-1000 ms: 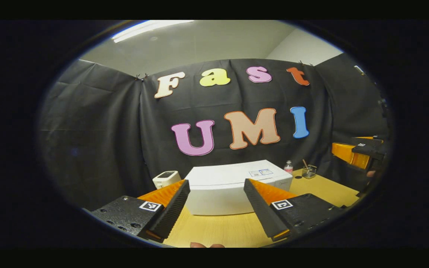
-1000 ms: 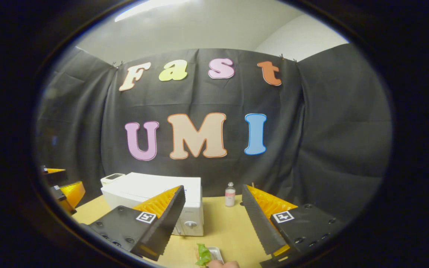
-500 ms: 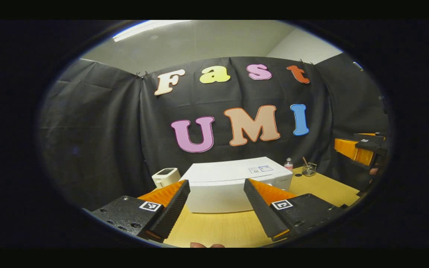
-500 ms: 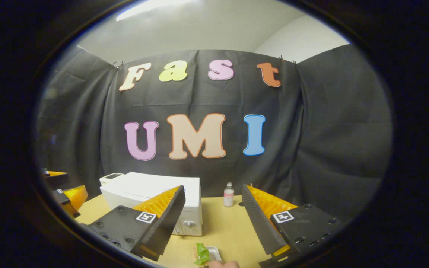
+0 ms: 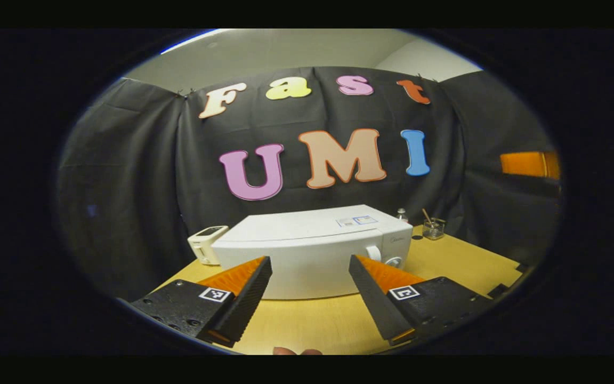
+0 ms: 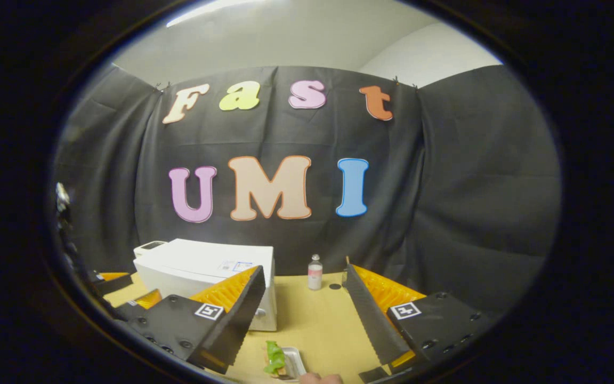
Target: Open the microwave oven with the left hand, put the food in, and close the microwave oven.
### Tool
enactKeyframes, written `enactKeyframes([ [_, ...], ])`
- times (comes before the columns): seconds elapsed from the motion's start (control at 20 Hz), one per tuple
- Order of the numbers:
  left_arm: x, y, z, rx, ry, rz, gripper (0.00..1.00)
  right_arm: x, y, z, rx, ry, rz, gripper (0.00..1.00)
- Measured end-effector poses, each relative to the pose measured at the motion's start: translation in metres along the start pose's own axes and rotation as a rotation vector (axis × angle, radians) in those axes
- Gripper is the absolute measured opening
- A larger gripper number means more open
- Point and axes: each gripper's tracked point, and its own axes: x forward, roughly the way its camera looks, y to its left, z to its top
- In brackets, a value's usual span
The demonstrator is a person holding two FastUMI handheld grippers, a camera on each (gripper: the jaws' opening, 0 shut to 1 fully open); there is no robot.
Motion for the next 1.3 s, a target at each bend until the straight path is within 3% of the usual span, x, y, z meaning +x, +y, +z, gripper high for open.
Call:
enactKeyframes([
  [0.35, 0.078, -0.069, -0.097, 0.025, 0.173, -0.077, 0.93, -0.013, -0.046, -0.021, -0.049, 0.061, -0.105, 0.96],
  [0.7, 0.135, -0.107, -0.136, 0.018, 0.268, -0.094, 0.93, -0.030, -0.103, -0.029, -0.085, 0.095, -0.221, 0.96],
  [0.9, 0.138, -0.121, -0.150, -0.001, 0.305, -0.108, 0.93, -0.035, -0.125, -0.035, -0.090, 0.118, -0.269, 0.96],
  [1.0, 0.138, -0.124, -0.146, -0.006, 0.291, -0.106, 0.88, -0.035, -0.130, -0.038, -0.095, 0.126, -0.277, 0.97],
  [1.1, 0.139, -0.121, -0.140, 0.001, 0.270, -0.098, 0.68, -0.032, -0.131, -0.038, -0.099, 0.127, -0.273, 0.97],
  [1.15, 0.141, -0.111, -0.140, 0.010, 0.271, -0.065, 0.53, -0.031, -0.130, -0.039, -0.098, 0.127, -0.269, 0.97],
  [1.25, 0.140, -0.113, -0.139, -0.035, 0.271, -0.085, 0.28, -0.029, -0.126, -0.039, -0.099, 0.126, -0.258, 0.97],
  [1.3, 0.139, -0.112, -0.143, -0.017, 0.292, -0.089, 0.25, -0.029, -0.124, -0.039, -0.102, 0.126, -0.253, 0.97],
])
